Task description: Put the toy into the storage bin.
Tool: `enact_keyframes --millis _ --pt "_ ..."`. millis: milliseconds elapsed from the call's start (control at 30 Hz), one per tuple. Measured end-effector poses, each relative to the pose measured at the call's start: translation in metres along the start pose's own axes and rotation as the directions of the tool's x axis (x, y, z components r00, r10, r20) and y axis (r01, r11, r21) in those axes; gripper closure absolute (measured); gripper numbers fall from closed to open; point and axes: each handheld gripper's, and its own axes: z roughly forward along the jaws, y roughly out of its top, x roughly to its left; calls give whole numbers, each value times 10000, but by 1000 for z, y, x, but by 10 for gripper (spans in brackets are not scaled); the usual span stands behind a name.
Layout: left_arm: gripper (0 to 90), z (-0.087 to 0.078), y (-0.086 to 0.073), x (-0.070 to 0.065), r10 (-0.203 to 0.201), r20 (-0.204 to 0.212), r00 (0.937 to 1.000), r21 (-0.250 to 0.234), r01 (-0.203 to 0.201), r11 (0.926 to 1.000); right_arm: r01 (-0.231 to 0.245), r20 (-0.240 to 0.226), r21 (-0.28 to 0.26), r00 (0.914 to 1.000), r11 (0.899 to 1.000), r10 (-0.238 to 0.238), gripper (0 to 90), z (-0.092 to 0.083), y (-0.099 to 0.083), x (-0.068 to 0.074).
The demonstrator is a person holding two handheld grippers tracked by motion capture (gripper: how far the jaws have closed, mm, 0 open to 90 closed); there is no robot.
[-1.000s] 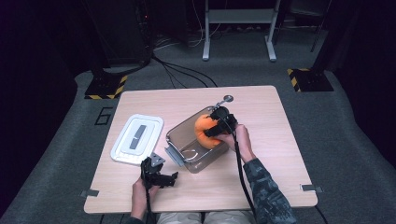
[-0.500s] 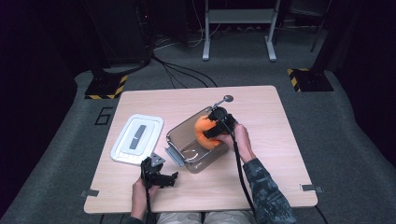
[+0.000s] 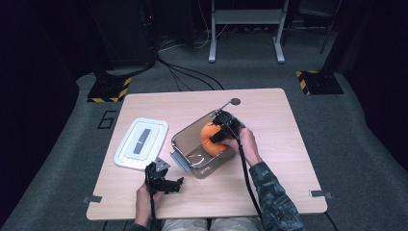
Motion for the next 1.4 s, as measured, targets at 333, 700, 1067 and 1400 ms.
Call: enact_keyframes --millis 333,700,1067,1400 --pt "3 0 0 0 -7 -5 10000 -11 7 10000 -52 44 580 10000 9983 49 320 4 5 1" --pt "3 -1 0 0 79 6 10000 63 -79 9999 -115 53 733 9999 9972 112 257 5 8 1" --pt "3 0 0 0 -9 -9 10000 -6 9 10000 -164 17 -58 9999 9998 164 158 -8 7 1" --pt "3 0 0 0 -23 -3 10000 -7 23 10000 -161 -164 -1143 9998 9933 144 134 -41 -1 -3"
